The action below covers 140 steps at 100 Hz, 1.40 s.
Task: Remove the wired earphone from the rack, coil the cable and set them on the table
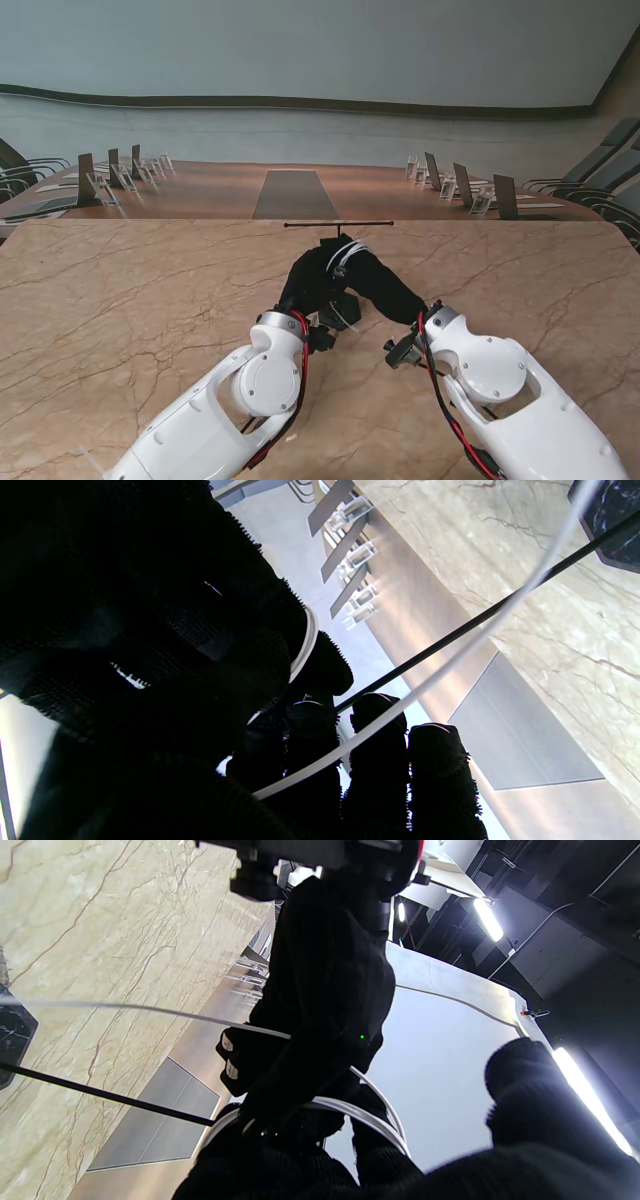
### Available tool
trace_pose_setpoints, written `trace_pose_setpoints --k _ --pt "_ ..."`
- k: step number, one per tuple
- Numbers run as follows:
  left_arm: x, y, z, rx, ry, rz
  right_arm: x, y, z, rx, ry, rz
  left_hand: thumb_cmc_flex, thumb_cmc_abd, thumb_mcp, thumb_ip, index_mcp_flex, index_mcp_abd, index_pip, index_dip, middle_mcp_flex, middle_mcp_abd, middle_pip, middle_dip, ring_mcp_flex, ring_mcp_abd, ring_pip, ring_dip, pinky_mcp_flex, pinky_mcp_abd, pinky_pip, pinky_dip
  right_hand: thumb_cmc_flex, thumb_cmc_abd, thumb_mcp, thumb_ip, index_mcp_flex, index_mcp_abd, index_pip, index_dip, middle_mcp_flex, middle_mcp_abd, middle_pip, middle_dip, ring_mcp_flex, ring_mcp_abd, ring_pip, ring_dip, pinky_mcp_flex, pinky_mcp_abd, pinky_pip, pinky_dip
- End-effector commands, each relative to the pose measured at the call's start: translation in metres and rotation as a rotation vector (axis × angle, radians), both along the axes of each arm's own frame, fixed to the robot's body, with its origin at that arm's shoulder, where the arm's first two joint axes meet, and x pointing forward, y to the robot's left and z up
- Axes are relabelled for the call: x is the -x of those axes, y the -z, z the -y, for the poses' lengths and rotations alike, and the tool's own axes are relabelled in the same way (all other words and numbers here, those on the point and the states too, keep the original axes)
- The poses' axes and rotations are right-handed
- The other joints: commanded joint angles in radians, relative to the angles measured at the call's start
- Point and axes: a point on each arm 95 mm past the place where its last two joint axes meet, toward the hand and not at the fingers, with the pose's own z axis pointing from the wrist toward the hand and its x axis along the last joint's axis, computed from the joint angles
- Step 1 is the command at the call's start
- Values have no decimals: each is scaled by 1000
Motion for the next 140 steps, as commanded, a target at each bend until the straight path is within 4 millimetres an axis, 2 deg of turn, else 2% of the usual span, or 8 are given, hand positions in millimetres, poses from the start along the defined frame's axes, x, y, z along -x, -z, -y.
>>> trace_pose_setpoints --k 1,7,35,37,42,71,98,140 --pt "11 4 15 19 33 -21 20 -13 -30 -48 -95 29 13 11 62 -3 91 -73 -67 54 20 -1 2 -7 22 -2 26 23 9 4 47 38 -25 -4 -40 -14 76 75 115 20 98 -291 90 -12 40 -225 36 9 19 -157 181 4" --pt "12 3 14 26 29 -15 23 -10 -28 -41 -88 28 4 4 75 -3 95 -73 -61 52 25 -1 8 -12 29 -1 31 22 17 8 52 41 -36 2 -39 -5 72 73 100 12 98 -293 90 -12 41 -226 33 2 19 -158 171 -21" --pt "14 -1 9 44 -29 21 39 -2 -18 -27 -63 29 -8 -1 95 -7 93 -72 -40 63 32 -6 28 -7 44 0 44 23 33 18 62 47 -105 11 -43 -5 48 66 85 2 98 -290 90 -12 40 -227 33 -4 7 -160 155 -35" --pt "14 -1 8 44 -36 25 40 -2 -17 -28 -60 29 -9 -2 95 -7 93 -73 -39 63 33 -7 28 -8 45 -1 44 23 34 18 63 47 -145 -6 29 -14 49 66 84 -6 98 -291 90 -12 39 -227 35 -12 13 -160 139 -36" --pt "13 -1 5 48 -51 31 42 -1 -15 -24 -54 37 -8 -2 97 -7 92 -73 -38 65 32 -8 30 -7 45 -2 44 23 33 17 62 47 -167 -9 51 -17 49 66 84 -9 98 -291 90 -12 41 -228 36 -14 14 -159 135 -35" --pt "8 -7 -9 75 -110 67 47 8 -2 11 -26 34 -11 -2 99 -8 91 -73 -31 71 35 -10 35 -4 49 -2 48 23 38 18 65 49 -196 -7 68 -13 45 53 73 -15 99 -302 90 -12 41 -236 33 -13 5 -165 121 -31" --pt "11 -4 -13 76 -111 69 47 10 5 17 -8 49 -12 -3 101 -9 91 -73 -26 77 35 -13 40 2 47 -6 48 23 35 16 62 48 -219 -6 91 -17 29 52 31 -43 98 -287 90 -12 40 -232 28 -37 6 -167 70 -17" --pt "27 17 8 -4 11 8 35 -16 -4 -36 -42 148 -11 -11 109 -5 99 -79 -26 81 39 -16 39 7 47 -8 47 22 33 12 60 46 -228 -8 101 -17 28 48 -5 -67 97 -281 90 -12 38 -230 26 -50 3 -168 29 3"
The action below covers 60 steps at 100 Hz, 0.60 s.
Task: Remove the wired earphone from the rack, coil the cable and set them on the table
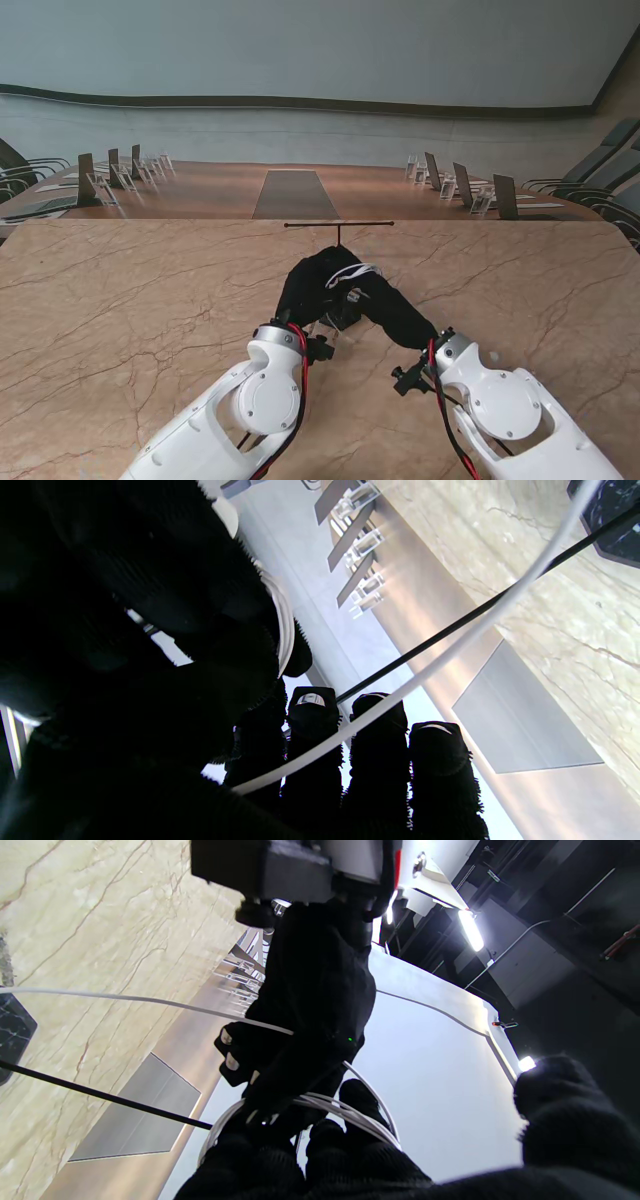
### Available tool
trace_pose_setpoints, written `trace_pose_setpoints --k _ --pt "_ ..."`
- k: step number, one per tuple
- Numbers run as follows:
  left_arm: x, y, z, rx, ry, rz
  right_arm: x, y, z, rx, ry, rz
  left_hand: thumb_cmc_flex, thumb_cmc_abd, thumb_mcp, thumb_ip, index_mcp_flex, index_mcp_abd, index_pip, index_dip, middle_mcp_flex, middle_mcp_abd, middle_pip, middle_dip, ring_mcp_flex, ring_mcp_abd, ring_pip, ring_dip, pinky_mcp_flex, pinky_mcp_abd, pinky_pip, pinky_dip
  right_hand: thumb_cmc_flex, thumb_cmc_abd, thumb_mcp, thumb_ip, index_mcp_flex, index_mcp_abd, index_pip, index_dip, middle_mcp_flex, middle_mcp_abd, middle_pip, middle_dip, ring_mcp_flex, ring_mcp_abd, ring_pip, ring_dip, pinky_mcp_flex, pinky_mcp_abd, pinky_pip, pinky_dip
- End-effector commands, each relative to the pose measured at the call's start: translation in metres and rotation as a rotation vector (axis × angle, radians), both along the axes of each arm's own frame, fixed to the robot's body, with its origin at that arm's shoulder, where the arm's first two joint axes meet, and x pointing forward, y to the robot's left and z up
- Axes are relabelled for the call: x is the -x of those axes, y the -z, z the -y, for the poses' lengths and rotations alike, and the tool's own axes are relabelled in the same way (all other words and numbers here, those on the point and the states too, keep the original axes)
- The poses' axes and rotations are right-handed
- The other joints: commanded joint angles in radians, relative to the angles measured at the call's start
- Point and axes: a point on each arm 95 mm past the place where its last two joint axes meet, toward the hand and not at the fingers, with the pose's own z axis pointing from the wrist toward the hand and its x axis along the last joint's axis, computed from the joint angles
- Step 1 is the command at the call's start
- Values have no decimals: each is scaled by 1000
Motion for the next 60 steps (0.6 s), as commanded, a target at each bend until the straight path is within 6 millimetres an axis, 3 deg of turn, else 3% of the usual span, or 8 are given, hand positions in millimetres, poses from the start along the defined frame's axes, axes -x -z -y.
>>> trace_pose_setpoints --k 1,28,60 --pt "9 13 11 -20 38 -39 0 -22 -12 -34 -40 66 50 25 61 27 76 -64 -8 12 24 -33 25 13 20 -9 23 22 2 0 36 37 -38 -8 20 -17 -18 -26 -15 -11 24 -19 3 3 49 -180 73 -3 11 -111 20 20" --pt "6 21 8 -49 12 -43 7 -32 -22 -47 -90 70 56 26 55 26 75 -64 -6 16 20 -34 24 23 15 -8 21 23 -2 -2 35 36 -30 -11 26 -18 -21 -11 -51 -30 21 19 3 2 44 -150 71 -12 12 -95 -21 36" --pt "-2 22 -2 -56 -66 8 35 -16 -21 -6 -89 -9 65 34 43 18 69 -67 -2 20 15 -36 22 31 9 -8 17 23 -8 -4 31 35 -22 -2 19 -19 -17 -9 -96 -37 21 27 3 2 43 -145 70 -24 21 -92 -54 46"
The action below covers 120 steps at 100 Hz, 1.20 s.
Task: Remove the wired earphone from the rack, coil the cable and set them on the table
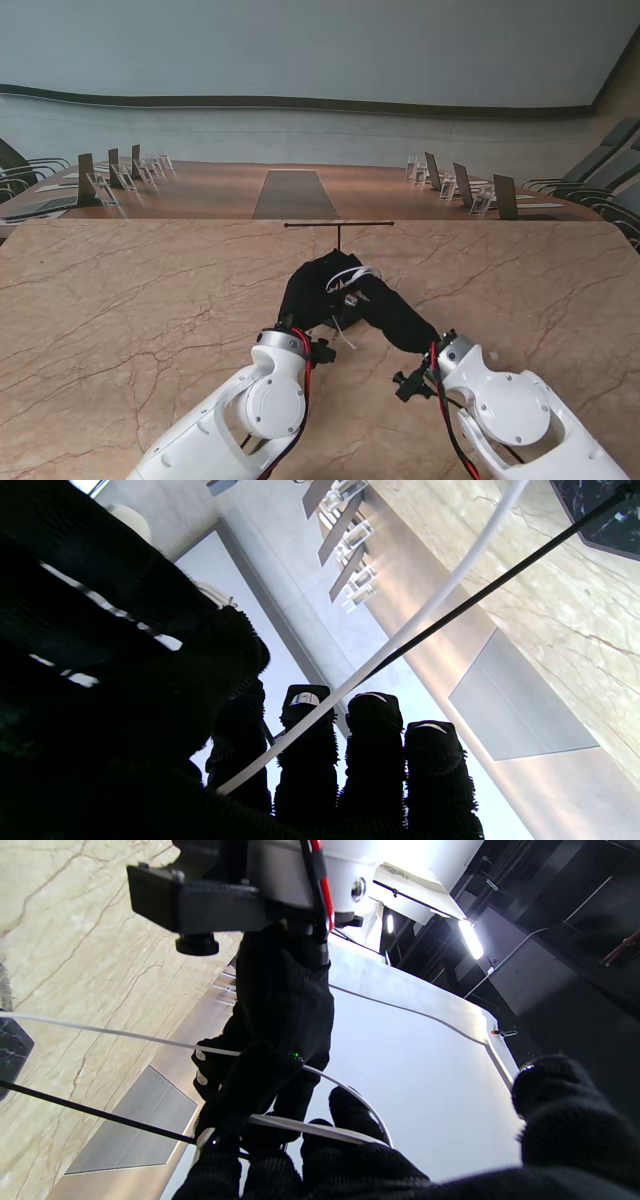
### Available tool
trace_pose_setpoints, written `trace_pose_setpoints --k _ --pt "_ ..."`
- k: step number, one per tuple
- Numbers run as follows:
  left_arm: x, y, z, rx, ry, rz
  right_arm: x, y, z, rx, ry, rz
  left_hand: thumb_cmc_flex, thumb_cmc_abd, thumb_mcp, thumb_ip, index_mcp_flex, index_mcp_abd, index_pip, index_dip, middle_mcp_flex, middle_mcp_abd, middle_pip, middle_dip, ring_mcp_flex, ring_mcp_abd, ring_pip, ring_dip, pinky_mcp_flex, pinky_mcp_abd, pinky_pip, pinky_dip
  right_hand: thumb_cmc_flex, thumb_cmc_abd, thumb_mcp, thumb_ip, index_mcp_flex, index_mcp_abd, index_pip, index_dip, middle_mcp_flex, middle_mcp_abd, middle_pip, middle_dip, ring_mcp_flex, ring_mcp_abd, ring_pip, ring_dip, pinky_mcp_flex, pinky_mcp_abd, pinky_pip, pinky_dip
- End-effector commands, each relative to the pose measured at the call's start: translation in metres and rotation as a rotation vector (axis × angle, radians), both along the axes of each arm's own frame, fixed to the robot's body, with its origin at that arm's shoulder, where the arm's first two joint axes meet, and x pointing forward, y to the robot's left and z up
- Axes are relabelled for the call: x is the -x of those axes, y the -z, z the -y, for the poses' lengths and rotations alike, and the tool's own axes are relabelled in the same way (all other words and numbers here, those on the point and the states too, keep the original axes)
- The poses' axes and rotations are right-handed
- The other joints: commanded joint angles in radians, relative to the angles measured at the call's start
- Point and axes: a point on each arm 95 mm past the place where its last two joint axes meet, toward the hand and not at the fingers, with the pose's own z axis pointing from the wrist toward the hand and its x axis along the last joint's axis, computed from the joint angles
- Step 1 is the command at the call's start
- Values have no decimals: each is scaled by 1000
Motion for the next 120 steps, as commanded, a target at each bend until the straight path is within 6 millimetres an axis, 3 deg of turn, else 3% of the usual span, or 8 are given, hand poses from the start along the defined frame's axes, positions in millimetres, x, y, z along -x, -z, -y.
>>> trace_pose_setpoints --k 1,42,65,77,99,111,120 --pt "-2 11 -5 -18 -34 -21 19 -4 -18 -16 -61 7 107 96 57 45 27 103 -35 31 -10 -28 21 30 9 -9 17 23 -9 -5 31 34 -22 -3 8 -19 -17 -94 -14 -12 17 -37 3 0 126 -133 168 42 99 -204 207 41" --pt "-3 6 -20 -4 -76 15 24 12 -6 6 1 -24 106 95 57 42 27 101 -30 29 -8 -28 22 29 13 -6 18 24 -5 -1 32 35 -20 0 1 -18 -13 -102 -49 -4 17 -46 3 0 127 -141 168 32 108 -208 176 47" --pt "9 1 -19 15 60 -13 15 13 -3 4 17 -13 134 116 12 48 23 102 -75 5 -20 -21 -18 21 -8 -9 -3 10 -21 -12 15 19 -21 2 0 -17 -12 -107 -62 4 18 -49 3 0 128 -145 168 30 111 -209 166 50" --pt "14 2 -24 -36 137 -29 9 10 3 -1 34 9 155 148 -42 51 -1 84 -103 0 -46 -42 -41 28 -38 -34 -22 2 -44 -41 -3 1 -23 2 -1 -17 -10 -107 -64 8 18 -50 3 0 128 -144 169 30 113 -209 163 53" --pt "16 2 -29 -59 215 -30 0 5 9 -4 47 34 240 181 -133 55 -50 146 -417 -280 -99 -37 -120 40 -94 -53 -58 -3 -102 -64 -46 -39 -22 3 -1 -16 -9 -109 -65 19 18 -49 3 0 128 -144 170 32 114 -207 158 59" --pt "16 1 -30 -57 253 -19 -4 5 11 2 49 37 220 147 -96 65 -101 165 -578 -310 -132 -42 -175 34 -122 -65 -84 -3 -132 -71 -69 -83 -23 4 -1 -16 -9 -110 -65 25 18 -48 3 0 128 -144 170 33 114 -206 156 63" --pt "16 0 -30 -68 280 -17 -5 5 11 1 49 33 141 118 -66 92 -147 202 -668 -333 -166 -37 -226 40 -156 -72 -116 -24 -164 -72 -93 -122 -23 4 -1 -16 -8 -112 -65 29 18 -50 3 0 128 -144 170 33 114 -206 155 65"
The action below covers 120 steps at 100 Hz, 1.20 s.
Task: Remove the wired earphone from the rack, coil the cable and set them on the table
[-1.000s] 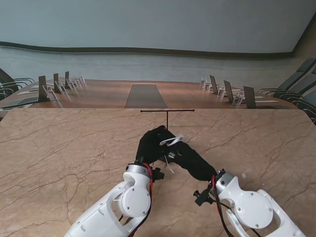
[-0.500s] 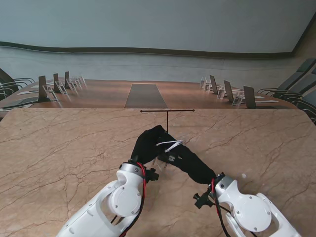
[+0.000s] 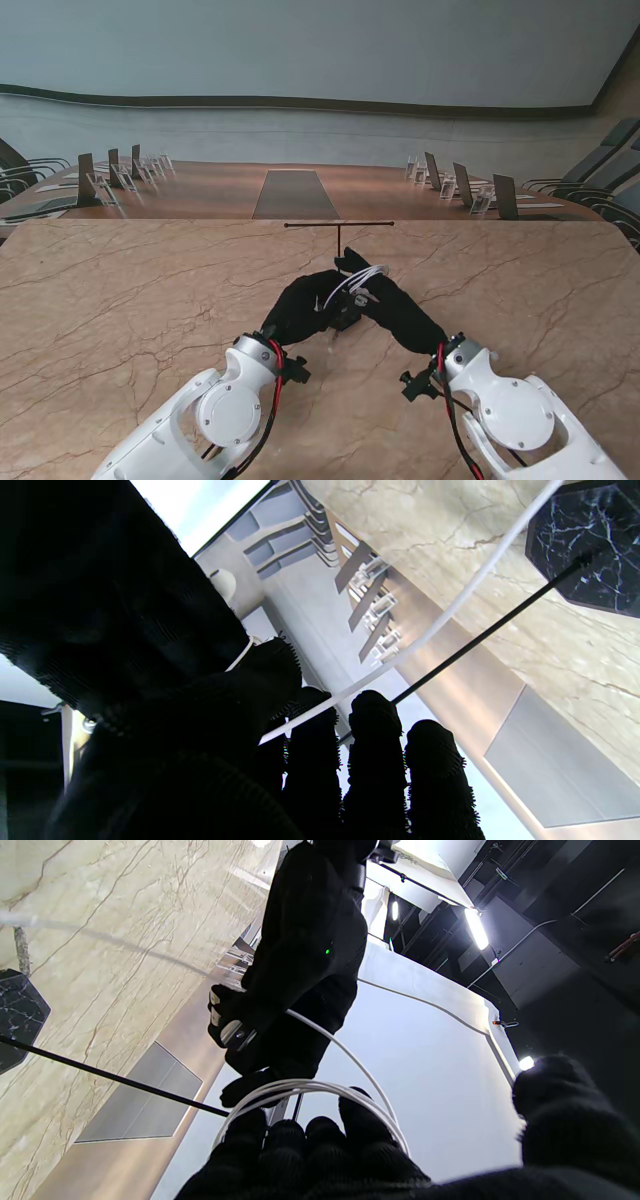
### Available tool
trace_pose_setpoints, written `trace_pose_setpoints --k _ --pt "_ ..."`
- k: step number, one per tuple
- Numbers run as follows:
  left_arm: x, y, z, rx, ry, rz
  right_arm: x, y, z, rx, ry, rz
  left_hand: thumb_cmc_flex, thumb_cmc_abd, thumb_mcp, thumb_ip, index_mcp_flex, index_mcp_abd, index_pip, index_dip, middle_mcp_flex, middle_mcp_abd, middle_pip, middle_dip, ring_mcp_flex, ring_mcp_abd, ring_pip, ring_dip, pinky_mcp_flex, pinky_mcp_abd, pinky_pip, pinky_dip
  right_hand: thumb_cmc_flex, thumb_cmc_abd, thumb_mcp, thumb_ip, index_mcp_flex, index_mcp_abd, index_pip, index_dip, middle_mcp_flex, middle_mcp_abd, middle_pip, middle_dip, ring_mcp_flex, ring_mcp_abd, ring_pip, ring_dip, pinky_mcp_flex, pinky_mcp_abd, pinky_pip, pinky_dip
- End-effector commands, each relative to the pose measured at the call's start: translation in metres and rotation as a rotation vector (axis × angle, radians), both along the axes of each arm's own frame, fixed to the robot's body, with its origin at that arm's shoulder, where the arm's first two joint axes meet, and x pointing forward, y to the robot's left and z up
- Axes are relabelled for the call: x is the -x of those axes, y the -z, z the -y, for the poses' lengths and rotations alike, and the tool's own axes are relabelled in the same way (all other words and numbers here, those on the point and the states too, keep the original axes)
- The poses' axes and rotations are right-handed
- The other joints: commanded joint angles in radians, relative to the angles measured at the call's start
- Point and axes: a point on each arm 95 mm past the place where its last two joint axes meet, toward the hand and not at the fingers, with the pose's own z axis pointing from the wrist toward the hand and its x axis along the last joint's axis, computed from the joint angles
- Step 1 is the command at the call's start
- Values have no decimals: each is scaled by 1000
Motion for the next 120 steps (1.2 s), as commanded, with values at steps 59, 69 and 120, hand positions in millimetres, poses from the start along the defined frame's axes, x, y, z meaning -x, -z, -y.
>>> trace_pose_setpoints --k 59,69,120 --pt "-3 -3 1 4 -95 76 1 7 -5 7 1 -43 -400 14 -238 183 -118 28 -22 76 -147 -12 -64 -170 -81 -8 -82 -56 -59 -11 -44 -87 -23 8 -5 -17 -10 -38 -19 26 5 -31 2 -1 12 -31 6 -6 8 -30 -29 0" --pt "-2 -2 3 0 -91 77 1 7 -6 9 0 -45 -406 10 -250 183 -141 43 -88 32 -174 -6 -95 -199 -100 -10 -98 -59 -75 -14 -50 -105 -23 9 -5 -16 -10 -38 -21 28 5 -30 2 -1 13 -32 6 -6 9 -30 -31 1" --pt "-3 1 14 -30 -76 72 -3 3 -11 3 -20 -42 -409 -92 -216 166 -129 56 -118 0 -173 6 -111 -216 -96 -3 -117 -68 -81 4 -65 -140 -22 15 -8 -17 -9 -39 -30 35 5 -30 2 -1 13 -31 6 -7 11 -29 -39 5"
